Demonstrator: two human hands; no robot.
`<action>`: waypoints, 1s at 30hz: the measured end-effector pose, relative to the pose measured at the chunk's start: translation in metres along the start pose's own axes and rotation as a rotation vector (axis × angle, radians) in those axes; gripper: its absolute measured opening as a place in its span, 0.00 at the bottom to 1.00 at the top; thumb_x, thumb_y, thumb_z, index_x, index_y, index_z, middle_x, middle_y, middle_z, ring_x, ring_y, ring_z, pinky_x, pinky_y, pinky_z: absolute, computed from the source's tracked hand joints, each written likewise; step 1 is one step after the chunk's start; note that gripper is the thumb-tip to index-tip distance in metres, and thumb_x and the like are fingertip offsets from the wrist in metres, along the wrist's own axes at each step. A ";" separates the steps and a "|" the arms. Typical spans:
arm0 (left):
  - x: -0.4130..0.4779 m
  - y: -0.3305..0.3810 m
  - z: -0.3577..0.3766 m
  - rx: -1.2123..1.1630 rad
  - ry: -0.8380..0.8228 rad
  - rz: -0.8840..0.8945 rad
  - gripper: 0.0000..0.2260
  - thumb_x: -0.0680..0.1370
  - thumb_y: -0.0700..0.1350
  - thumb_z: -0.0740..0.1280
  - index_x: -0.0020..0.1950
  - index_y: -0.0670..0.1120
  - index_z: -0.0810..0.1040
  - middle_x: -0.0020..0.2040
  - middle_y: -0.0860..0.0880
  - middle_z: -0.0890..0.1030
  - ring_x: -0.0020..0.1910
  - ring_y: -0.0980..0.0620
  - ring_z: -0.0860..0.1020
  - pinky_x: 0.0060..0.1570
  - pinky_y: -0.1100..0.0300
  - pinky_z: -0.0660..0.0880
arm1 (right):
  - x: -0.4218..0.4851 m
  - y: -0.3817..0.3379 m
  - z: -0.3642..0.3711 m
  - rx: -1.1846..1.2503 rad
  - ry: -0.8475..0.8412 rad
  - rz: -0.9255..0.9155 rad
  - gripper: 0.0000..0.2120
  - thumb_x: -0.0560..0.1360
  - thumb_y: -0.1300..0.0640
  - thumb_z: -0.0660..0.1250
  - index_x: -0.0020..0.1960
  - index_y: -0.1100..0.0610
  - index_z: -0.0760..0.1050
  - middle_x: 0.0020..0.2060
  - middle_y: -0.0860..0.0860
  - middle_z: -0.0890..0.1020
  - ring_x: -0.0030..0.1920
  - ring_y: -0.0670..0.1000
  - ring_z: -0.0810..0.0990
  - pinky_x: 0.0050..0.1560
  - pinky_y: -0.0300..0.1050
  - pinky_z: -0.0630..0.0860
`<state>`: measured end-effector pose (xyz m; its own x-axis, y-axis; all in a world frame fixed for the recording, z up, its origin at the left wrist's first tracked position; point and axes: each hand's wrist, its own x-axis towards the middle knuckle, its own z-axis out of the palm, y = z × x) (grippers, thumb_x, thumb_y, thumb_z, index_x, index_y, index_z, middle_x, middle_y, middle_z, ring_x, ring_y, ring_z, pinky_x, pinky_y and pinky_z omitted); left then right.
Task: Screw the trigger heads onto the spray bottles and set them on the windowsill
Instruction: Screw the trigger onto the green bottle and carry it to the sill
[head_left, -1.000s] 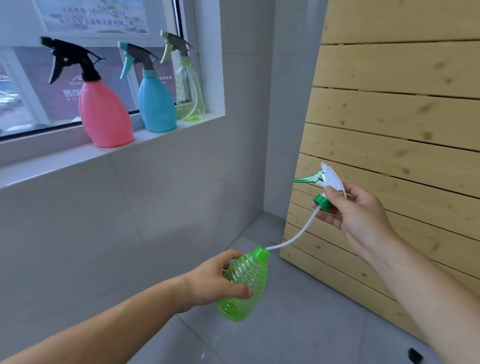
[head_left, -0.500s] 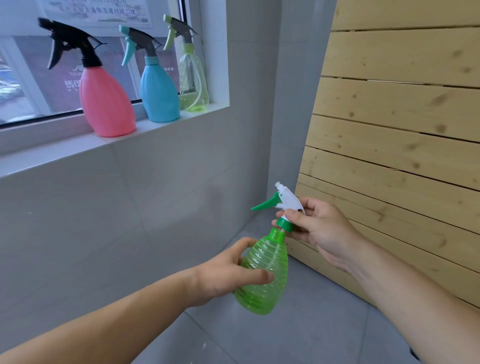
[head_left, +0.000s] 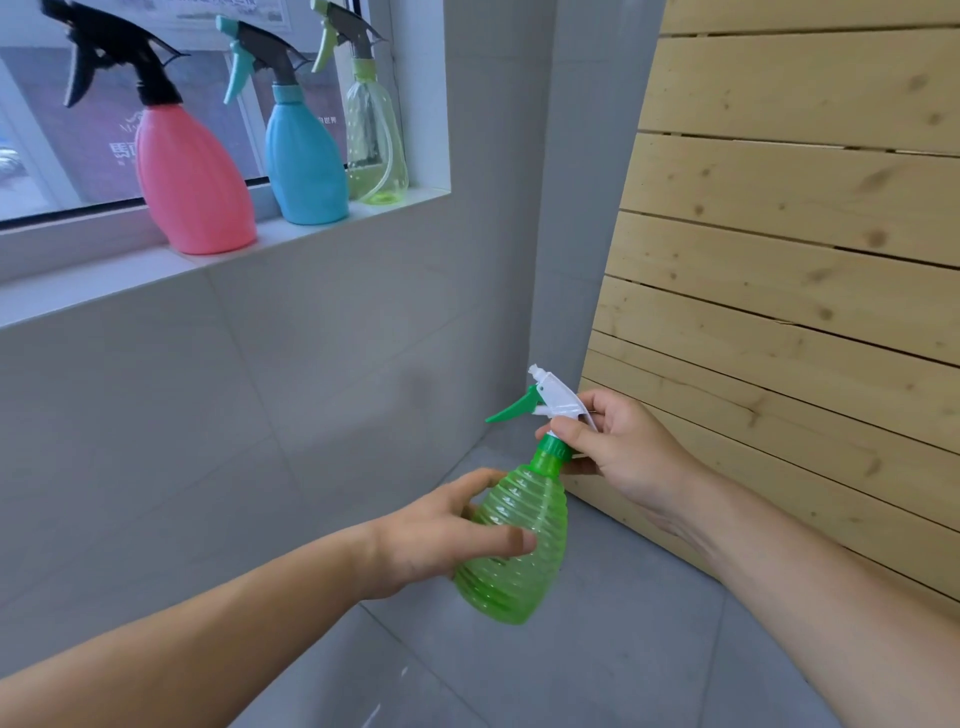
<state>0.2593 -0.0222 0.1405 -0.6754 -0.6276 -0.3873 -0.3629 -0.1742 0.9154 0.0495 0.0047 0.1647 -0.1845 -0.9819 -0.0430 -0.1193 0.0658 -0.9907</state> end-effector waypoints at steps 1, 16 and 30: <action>0.000 0.001 0.001 0.002 -0.006 -0.001 0.23 0.71 0.49 0.76 0.64 0.57 0.77 0.62 0.40 0.84 0.50 0.51 0.85 0.49 0.57 0.81 | 0.000 0.001 0.000 0.000 0.000 0.003 0.08 0.78 0.60 0.66 0.57 0.61 0.75 0.47 0.56 0.87 0.44 0.52 0.85 0.56 0.58 0.81; -0.003 0.003 0.000 -0.047 -0.007 0.036 0.23 0.71 0.49 0.75 0.66 0.55 0.77 0.49 0.51 0.87 0.48 0.52 0.86 0.46 0.59 0.83 | -0.004 -0.003 -0.002 0.002 -0.153 -0.018 0.12 0.75 0.63 0.69 0.58 0.61 0.74 0.53 0.60 0.84 0.47 0.53 0.83 0.50 0.48 0.81; 0.001 0.005 0.002 -0.022 -0.018 0.036 0.23 0.71 0.49 0.77 0.65 0.54 0.77 0.49 0.49 0.87 0.46 0.51 0.86 0.43 0.59 0.80 | 0.000 0.002 -0.002 0.071 -0.182 -0.018 0.15 0.73 0.61 0.71 0.58 0.63 0.76 0.48 0.55 0.82 0.48 0.52 0.80 0.51 0.49 0.77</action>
<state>0.2561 -0.0221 0.1444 -0.6995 -0.6199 -0.3556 -0.3239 -0.1685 0.9310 0.0474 0.0055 0.1629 -0.0024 -0.9991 -0.0416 -0.0509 0.0417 -0.9978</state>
